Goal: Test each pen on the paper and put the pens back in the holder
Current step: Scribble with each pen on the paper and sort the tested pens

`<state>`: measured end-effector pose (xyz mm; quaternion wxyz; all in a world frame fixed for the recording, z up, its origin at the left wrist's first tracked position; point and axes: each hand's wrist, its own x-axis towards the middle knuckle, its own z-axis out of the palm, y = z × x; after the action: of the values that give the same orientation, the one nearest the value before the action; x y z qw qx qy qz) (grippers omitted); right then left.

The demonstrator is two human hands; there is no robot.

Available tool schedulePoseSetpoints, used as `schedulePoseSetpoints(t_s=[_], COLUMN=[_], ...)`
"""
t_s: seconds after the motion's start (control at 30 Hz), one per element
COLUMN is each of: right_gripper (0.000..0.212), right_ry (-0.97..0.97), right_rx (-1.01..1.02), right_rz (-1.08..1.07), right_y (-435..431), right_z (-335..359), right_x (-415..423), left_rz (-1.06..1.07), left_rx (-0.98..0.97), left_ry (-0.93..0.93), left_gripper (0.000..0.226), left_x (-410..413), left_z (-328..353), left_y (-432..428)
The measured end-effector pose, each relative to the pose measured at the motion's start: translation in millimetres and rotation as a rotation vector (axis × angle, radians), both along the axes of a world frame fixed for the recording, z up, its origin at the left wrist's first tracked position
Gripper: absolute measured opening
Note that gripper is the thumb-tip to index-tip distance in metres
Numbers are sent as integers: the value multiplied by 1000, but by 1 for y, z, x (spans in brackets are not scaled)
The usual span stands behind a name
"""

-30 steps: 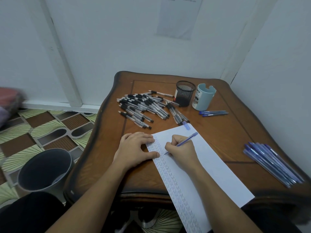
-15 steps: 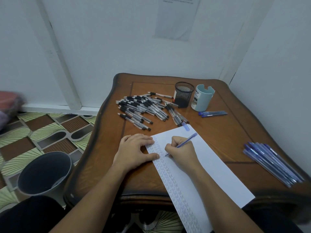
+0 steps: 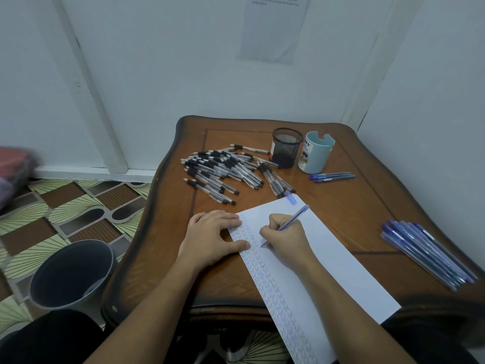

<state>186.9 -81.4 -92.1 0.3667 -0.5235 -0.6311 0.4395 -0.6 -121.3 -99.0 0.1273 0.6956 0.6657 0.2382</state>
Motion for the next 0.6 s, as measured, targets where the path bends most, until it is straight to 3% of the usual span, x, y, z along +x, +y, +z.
schedulePoseSetpoints(t_s=[0.13, 0.27, 0.4, 0.6], right_gripper=[31, 35, 52, 61], right_ry=[-38, 300, 537, 600], right_rx=[39, -101, -317, -456], right_rz=[-35, -278, -374, -318], right_y=[1, 7, 12, 21], right_z=[0, 12, 23, 33], right_x=[-2, 3, 5, 15], left_rz=[1, -14, -18, -12], left_rx=[11, 5, -4, -16], left_ry=[0, -19, -15, -6], left_gripper=[61, 65, 68, 63], left_x=[0, -1, -1, -1], left_z=[0, 0, 0, 0], left_y=[0, -1, -1, -1])
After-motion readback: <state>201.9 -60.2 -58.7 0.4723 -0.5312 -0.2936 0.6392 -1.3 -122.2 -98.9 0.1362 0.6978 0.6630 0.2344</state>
